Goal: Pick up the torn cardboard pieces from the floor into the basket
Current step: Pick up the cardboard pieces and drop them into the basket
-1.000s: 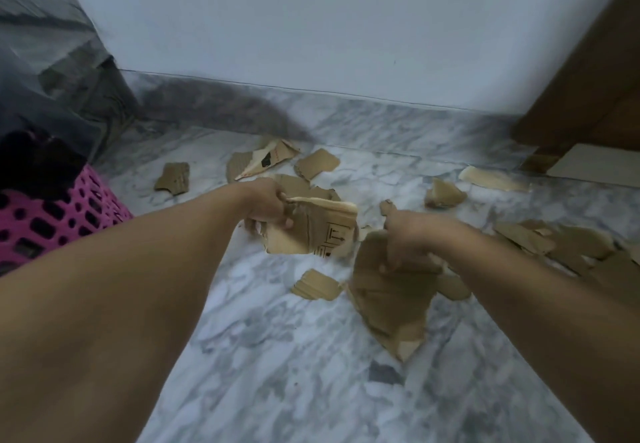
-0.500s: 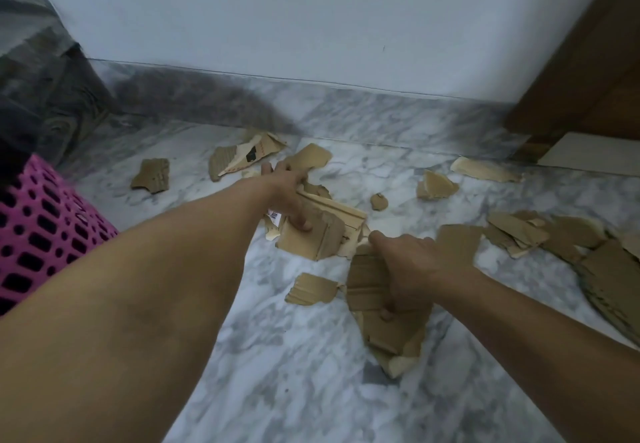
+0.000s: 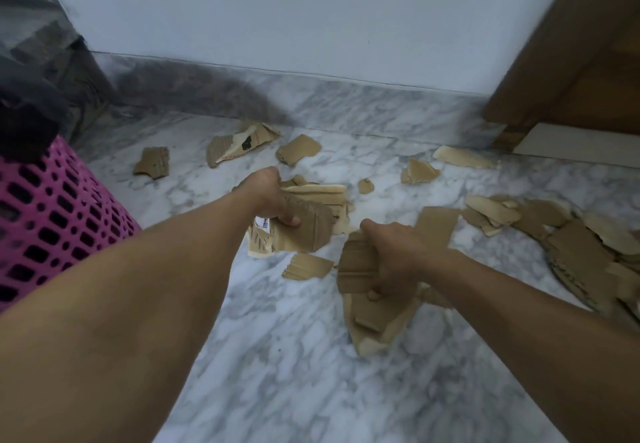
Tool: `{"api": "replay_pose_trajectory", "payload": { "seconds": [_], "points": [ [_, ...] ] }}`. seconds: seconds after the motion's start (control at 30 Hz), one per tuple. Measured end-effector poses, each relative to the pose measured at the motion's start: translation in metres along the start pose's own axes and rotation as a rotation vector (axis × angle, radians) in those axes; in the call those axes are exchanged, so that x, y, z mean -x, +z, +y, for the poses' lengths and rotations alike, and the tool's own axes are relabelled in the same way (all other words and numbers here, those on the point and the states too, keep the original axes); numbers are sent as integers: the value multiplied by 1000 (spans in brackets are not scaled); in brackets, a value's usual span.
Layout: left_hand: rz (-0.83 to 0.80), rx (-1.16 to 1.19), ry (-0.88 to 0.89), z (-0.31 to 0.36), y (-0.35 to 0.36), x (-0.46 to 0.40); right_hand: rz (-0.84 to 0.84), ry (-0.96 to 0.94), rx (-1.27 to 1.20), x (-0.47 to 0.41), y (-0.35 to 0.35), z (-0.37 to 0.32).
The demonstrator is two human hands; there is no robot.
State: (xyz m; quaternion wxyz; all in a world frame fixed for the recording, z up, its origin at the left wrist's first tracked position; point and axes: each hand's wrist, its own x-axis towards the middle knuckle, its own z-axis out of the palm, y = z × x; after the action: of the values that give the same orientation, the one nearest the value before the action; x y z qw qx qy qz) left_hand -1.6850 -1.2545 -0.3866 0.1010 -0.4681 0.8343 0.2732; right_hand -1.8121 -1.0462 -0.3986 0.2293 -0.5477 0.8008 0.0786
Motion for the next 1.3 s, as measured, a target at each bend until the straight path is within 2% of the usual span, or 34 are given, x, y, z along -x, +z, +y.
{"api": "replay_pose_trajectory", "payload": {
  "seconds": [0.1,0.23,0.37,0.43,0.57,0.67,0.8,0.93,1.07,1.3],
  "points": [
    [20,154,-38,-10,2,16,7,34,-127,3,-5,2],
    [37,273,-71,-25,13,36,6,168,-320,9,-26,10],
    [66,306,-86,-29,25,52,-150,126,-255,25,-41,11],
    [84,278,-102,-28,30,60,-173,63,-183,36,-26,-1],
    [138,256,-147,-23,36,72,-69,-35,33,51,15,-11],
    [183,197,-171,-18,39,79,13,-8,-63,56,25,-8],
    [184,186,-191,-12,35,89,18,41,-208,58,19,-10],
    [168,228,-162,-6,22,103,7,97,-269,59,-3,1],
    [206,267,-94,9,-12,124,60,73,-338,71,-50,5],
    [370,346,27,43,-112,182,265,-20,-324,113,-157,-25]
  ]
}}
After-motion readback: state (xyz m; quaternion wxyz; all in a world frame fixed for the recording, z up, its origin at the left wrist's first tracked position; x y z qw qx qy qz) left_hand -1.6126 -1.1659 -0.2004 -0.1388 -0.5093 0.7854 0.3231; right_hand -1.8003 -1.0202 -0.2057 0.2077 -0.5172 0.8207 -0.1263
